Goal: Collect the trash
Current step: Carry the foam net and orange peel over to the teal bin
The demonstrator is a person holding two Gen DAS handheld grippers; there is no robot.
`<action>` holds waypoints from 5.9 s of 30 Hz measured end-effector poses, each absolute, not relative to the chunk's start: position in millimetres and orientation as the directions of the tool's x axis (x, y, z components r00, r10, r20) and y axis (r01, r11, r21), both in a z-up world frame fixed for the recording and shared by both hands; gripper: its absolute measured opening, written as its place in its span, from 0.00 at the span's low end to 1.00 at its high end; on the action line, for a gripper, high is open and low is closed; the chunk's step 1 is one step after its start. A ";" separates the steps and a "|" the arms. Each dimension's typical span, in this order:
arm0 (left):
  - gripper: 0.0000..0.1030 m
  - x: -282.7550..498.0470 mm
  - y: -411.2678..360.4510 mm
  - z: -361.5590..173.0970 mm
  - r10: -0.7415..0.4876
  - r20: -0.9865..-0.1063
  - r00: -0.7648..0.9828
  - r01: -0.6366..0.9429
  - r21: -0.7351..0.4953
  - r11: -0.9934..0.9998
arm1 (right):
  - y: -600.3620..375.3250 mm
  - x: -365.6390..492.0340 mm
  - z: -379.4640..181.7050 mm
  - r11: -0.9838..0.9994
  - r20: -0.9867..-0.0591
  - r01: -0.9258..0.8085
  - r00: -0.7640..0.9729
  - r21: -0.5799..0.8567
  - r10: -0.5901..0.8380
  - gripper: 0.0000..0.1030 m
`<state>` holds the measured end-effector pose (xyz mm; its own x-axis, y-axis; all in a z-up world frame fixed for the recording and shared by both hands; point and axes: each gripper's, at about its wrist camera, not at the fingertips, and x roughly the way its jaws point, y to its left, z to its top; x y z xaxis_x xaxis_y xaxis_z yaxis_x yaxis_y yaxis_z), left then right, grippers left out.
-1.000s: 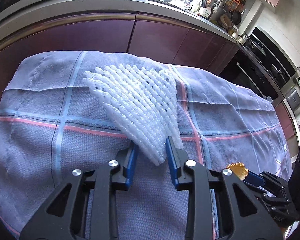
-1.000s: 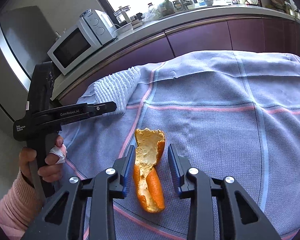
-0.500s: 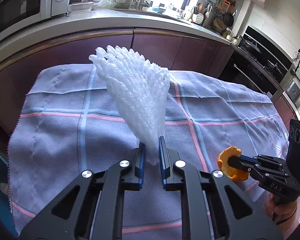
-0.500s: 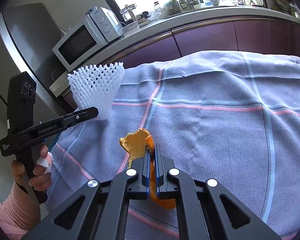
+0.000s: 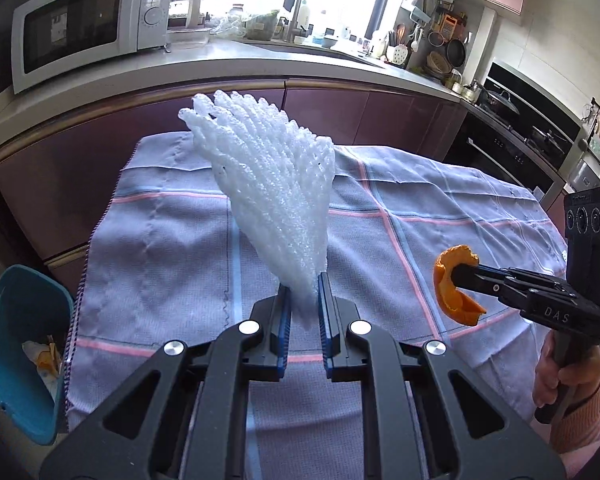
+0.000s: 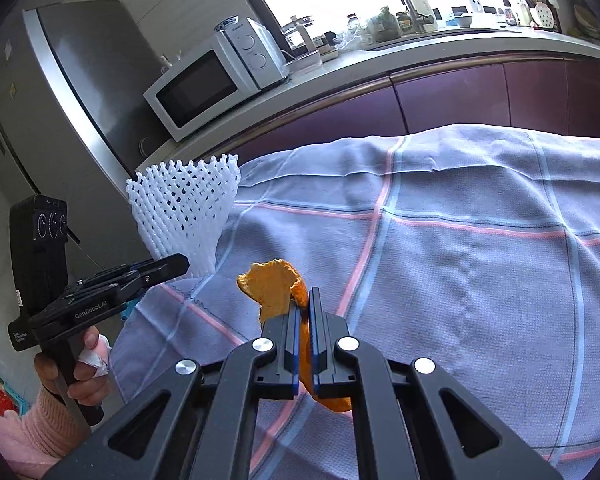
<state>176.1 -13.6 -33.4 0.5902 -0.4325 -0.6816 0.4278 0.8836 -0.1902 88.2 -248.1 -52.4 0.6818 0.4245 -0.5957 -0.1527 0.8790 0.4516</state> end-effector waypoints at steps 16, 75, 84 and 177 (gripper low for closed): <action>0.13 135.4 49.5 -26.7 -0.418 -0.661 0.623 0.381 -0.210 0.900 | -196.3 89.2 -39.3 0.845 -0.565 -0.250 0.651 0.472 0.508 0.03; 0.13 89.9 138.6 -8.8 -0.327 -0.624 0.709 0.249 -0.212 0.945 | -95.4 102.6 -30.4 0.768 -0.541 -0.403 0.547 0.498 0.638 0.03; 0.13 85.8 150.2 -5.7 -0.312 -0.619 0.721 0.227 -0.215 0.950 | -80.2 106.4 -28.3 0.756 -0.541 -0.425 0.530 0.498 0.654 0.03; 0.13 119.3 256.0 -22.1 -0.110 -0.653 0.750 -0.023 -0.193 0.981 | 54.0 188.2 -24.0 0.680 -0.571 -0.548 0.389 0.487 0.723 0.03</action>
<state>119.3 256.0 -22.1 0.7495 -0.1104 -0.6527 -0.0235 0.9809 -0.1929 188.2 54.0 -24.0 0.3894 0.7227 -0.5711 -0.5481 0.6801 0.4869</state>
